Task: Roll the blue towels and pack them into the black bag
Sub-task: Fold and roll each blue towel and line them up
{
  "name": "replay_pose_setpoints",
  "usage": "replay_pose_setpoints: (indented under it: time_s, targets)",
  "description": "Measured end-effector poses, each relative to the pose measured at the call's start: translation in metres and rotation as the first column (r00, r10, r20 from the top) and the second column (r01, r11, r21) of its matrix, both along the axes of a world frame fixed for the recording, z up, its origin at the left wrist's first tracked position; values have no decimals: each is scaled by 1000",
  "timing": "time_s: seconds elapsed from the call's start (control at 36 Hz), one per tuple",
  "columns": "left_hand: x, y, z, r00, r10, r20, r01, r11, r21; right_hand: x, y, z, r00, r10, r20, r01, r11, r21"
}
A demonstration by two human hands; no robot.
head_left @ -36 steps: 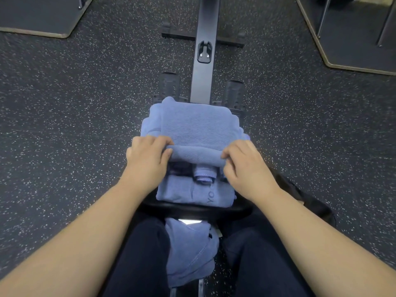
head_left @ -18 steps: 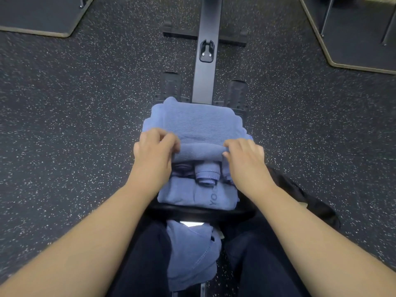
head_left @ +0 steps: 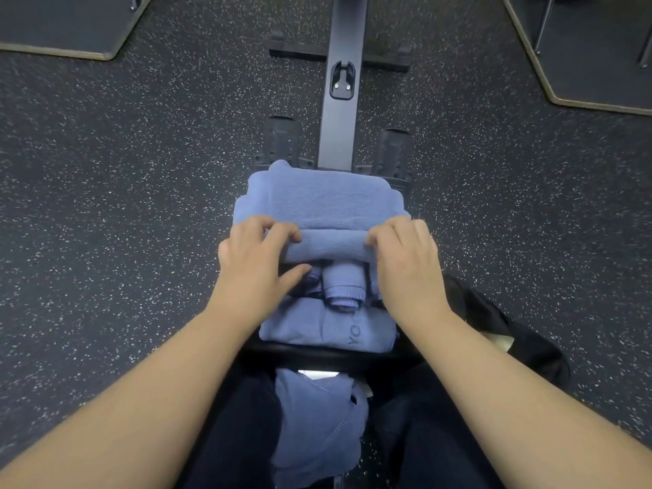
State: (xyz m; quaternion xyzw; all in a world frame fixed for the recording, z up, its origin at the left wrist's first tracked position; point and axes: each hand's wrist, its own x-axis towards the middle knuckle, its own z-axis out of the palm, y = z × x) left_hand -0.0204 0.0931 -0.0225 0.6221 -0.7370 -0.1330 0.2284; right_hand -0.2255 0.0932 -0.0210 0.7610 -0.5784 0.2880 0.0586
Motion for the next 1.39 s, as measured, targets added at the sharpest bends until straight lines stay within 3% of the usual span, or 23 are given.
replay_pose_setpoints:
  time_s: [0.28, 0.5, 0.67, 0.86, 1.06, 1.19, 1.39]
  targets:
    - [-2, -4, -3, 999, 38, 8, -38, 999, -4, 3, -8, -4, 999, -35, 35, 33, 999, 42]
    - [-2, -13, -3, 998, 69, 7, -69, 996, 47, -5, -11, -12, 1000, -18, 18, 14, 986, 166]
    - [-3, -17, -2, 997, 61, -45, -61, 998, 1, -10, -16, -10, 999, 29, 45, -35, 986, 161]
    - [-3, -26, 1, 1000, 14, -7, -15, 993, -116, -15, -22, -9, 997, 40, 61, -52, 979, 199]
    - [-2, -22, -3, 994, -22, -108, 8, 992, -126, -12, -28, -10, 999, 31, 30, -36, 985, 167]
    - [-2, -23, -4, 998, -1, -65, -3, 999, -54, -6, -28, -14, 998, -29, 52, 19, 986, 165]
    - [-5, -27, -7, 999, 31, -12, -32, 996, -83, 2, -34, -15, 989, -109, 97, 100, 991, 93]
